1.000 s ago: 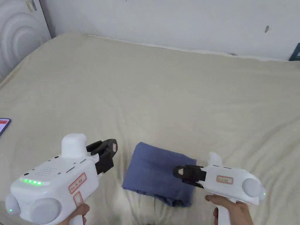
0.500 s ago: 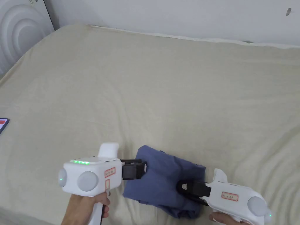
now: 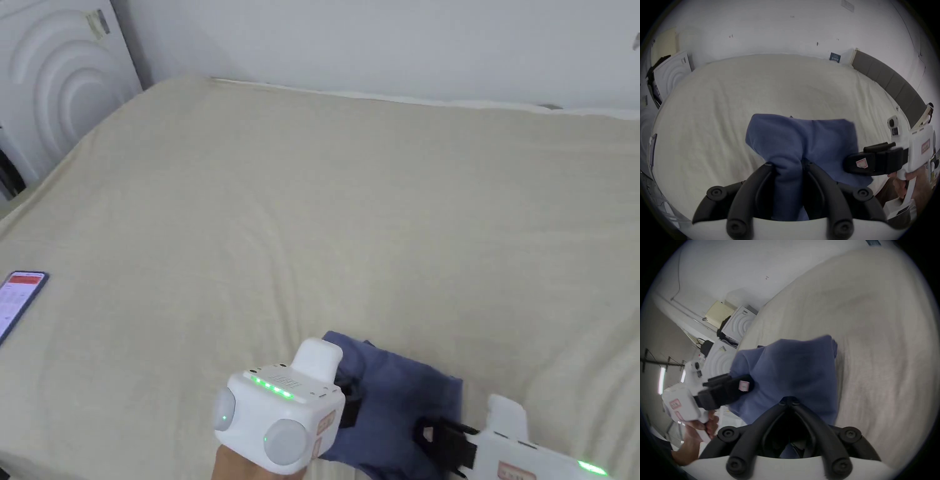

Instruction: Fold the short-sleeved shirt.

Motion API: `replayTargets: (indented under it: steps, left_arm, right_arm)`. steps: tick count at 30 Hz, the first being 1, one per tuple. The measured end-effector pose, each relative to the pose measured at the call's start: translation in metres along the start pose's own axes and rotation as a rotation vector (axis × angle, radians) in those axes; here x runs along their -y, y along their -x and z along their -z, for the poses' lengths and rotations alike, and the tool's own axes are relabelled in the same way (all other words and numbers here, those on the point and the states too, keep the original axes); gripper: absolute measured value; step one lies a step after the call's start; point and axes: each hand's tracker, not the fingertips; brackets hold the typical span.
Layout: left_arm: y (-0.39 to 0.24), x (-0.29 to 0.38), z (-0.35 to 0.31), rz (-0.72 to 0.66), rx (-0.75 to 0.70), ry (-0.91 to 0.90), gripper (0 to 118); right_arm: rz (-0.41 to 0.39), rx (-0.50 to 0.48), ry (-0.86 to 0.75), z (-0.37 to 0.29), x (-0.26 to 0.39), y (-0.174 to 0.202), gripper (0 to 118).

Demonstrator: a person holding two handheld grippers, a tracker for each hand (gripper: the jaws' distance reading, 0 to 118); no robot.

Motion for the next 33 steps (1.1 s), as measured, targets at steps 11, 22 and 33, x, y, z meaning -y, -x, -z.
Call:
replayTargets:
  steps: [11,22,33]
  left_arm:
    - [0.152,-0.047,-0.080,0.245,-0.329,0.010,24]
    - [0.355,-0.009,-0.054,0.178,-0.725,0.175,69]
    - [0.234,-0.019,-0.158,0.044,-0.649,-0.285,112]
  right_arm:
    - [-0.164,0.024,-0.148,-0.032,-0.008,0.080,1]
    - [-0.210,0.102,-0.196,-0.052,-0.005,0.090,1]
    - [-0.353,0.337,-0.295,-0.107,-0.005,0.109,1]
